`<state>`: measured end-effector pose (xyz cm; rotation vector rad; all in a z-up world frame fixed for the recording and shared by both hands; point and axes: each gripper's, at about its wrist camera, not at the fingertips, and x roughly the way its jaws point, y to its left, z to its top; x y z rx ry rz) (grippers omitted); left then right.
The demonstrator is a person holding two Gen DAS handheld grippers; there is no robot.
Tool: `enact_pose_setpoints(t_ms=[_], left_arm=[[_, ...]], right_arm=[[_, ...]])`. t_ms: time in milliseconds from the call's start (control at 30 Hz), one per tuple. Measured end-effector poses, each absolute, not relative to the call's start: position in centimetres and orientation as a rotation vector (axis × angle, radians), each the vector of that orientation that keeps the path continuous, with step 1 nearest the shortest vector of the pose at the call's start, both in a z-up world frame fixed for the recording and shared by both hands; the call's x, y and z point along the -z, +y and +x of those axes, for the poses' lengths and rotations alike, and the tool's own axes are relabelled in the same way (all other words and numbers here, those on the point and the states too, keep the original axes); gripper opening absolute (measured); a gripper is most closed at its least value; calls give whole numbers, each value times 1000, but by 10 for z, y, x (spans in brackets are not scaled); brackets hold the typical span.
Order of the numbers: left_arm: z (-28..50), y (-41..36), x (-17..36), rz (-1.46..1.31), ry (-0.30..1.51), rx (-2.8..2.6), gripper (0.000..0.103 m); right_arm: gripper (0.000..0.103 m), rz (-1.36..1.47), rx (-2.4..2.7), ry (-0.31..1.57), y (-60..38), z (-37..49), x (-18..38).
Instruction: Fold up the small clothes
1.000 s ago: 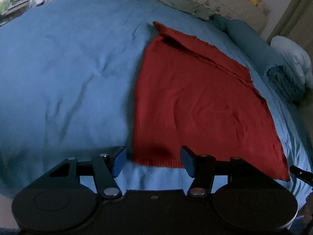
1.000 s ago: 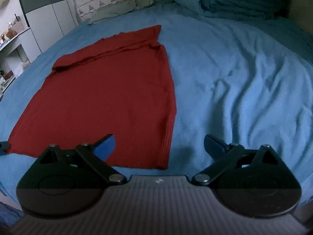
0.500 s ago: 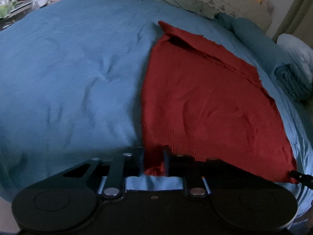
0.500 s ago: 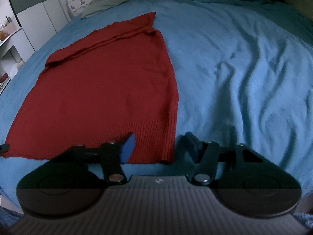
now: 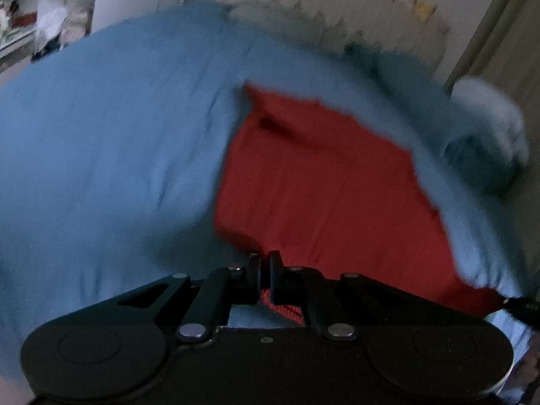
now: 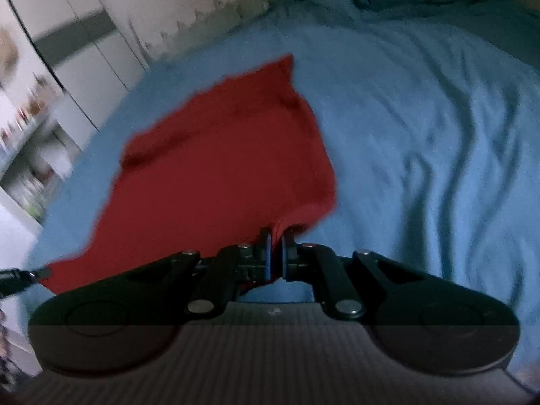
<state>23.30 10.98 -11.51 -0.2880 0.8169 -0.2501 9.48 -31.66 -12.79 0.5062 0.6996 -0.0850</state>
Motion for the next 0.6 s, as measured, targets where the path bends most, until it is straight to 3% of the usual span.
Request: enact_pose_setpoints(t_ms=[333,467,600], left_arm=[[380,89,29,-289,604,222,4],[466,63,36,-240,541,147,4],[542,40,79,-174,552,71,4]], right_arm=[[21,573,29,517,-376,255,25],[21,507,83,509,-387,348,17],[21,454,113,539,-387,433,47]])
